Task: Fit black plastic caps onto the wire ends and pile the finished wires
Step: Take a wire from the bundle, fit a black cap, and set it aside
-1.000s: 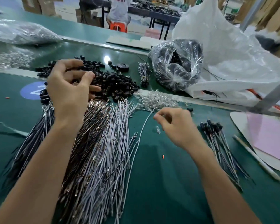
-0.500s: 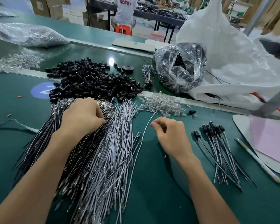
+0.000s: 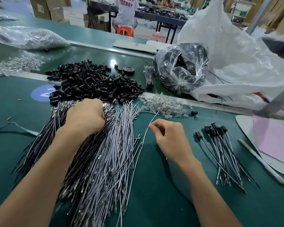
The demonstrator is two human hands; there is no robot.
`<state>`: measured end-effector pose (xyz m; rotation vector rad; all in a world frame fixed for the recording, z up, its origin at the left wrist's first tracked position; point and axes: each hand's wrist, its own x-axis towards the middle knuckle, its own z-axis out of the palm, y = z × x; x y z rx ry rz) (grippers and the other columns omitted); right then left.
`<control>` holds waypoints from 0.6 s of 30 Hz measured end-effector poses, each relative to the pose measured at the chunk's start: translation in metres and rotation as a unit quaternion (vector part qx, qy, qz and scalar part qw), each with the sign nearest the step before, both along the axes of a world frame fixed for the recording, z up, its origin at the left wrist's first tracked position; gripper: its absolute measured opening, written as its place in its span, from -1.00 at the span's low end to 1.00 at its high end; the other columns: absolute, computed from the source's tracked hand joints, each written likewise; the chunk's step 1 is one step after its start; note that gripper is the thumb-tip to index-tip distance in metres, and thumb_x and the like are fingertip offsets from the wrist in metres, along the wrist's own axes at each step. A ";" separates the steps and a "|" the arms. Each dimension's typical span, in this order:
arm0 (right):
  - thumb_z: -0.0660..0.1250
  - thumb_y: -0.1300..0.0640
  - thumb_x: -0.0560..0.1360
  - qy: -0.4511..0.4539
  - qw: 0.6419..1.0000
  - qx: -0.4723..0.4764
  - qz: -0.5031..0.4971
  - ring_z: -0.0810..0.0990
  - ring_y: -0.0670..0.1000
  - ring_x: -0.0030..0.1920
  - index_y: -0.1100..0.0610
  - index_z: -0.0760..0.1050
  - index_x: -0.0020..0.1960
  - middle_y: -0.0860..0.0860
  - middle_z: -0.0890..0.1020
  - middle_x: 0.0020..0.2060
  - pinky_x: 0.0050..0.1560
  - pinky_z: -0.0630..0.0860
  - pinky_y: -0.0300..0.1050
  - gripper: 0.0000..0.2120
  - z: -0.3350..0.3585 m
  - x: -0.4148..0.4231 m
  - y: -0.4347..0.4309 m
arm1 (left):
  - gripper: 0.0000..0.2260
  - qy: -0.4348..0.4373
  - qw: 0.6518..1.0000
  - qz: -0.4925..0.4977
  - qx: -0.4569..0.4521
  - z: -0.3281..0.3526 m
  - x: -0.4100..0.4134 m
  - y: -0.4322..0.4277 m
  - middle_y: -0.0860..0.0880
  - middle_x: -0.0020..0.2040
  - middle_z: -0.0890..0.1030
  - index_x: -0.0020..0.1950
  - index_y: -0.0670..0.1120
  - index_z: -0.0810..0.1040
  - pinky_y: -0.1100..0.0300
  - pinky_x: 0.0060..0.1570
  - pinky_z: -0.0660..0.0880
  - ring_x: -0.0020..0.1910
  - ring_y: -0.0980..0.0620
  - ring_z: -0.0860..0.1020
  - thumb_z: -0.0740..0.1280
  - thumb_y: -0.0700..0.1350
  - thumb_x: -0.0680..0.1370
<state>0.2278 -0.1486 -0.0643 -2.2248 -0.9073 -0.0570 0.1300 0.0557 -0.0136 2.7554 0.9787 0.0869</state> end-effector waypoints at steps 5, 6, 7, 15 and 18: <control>0.39 0.10 0.55 0.045 0.993 0.093 0.057 0.41 -0.11 -0.46 0.13 0.62 -0.19 -0.11 0.52 -0.47 -0.40 0.39 -0.18 -0.83 0.006 -0.020 0.014 | -0.84 -0.092 0.996 0.000 -0.012 0.000 0.003 0.001 -0.15 0.08 0.58 0.13 -0.13 0.56 -0.02 -0.02 0.47 0.01 -0.19 0.53 0.24 -0.23 0.60; 0.40 0.03 0.53 0.060 0.991 0.088 0.077 0.43 -0.12 -0.46 0.12 0.61 -0.23 -0.10 0.53 -0.46 -0.40 0.41 -0.16 -0.78 0.005 -0.028 0.021 | -0.85 -0.133 0.991 -0.005 -0.021 0.003 0.004 0.000 -0.13 0.06 0.59 0.09 -0.11 0.59 0.03 -0.07 0.44 -0.04 -0.14 0.53 0.24 -0.23 0.61; 0.40 -0.05 0.51 0.066 0.992 0.060 0.090 0.47 -0.11 -0.44 0.12 0.59 -0.25 -0.08 0.56 -0.45 -0.38 0.46 -0.09 -0.73 0.003 -0.037 0.028 | -0.84 -0.178 0.983 -0.013 -0.031 0.007 0.003 -0.001 -0.10 0.01 0.59 0.02 -0.10 0.62 0.09 -0.12 0.40 -0.13 -0.06 0.52 0.25 -0.23 0.61; 0.36 0.08 0.53 0.111 0.991 -0.010 0.078 0.53 -0.07 -0.37 0.12 0.55 -0.26 0.02 0.64 -0.36 -0.27 0.49 -0.14 -0.79 -0.002 -0.049 0.042 | -0.85 -0.458 0.816 -0.073 -0.345 0.044 0.005 -0.017 -0.08 -0.28 0.66 -0.08 -0.11 0.63 0.22 -0.42 0.58 -0.40 0.01 0.65 0.31 -0.30 0.58; 0.32 0.14 0.56 0.207 0.967 0.136 0.063 0.39 -0.17 -0.48 0.16 0.56 -0.25 0.04 0.67 -0.36 -0.42 0.32 -0.28 -0.77 0.007 -0.044 0.037 | -0.89 -0.458 0.745 -0.068 -0.481 0.041 0.012 -0.025 -0.08 -0.30 0.69 -0.04 -0.18 0.61 0.25 -0.38 0.57 -0.34 0.00 0.68 0.29 -0.29 0.59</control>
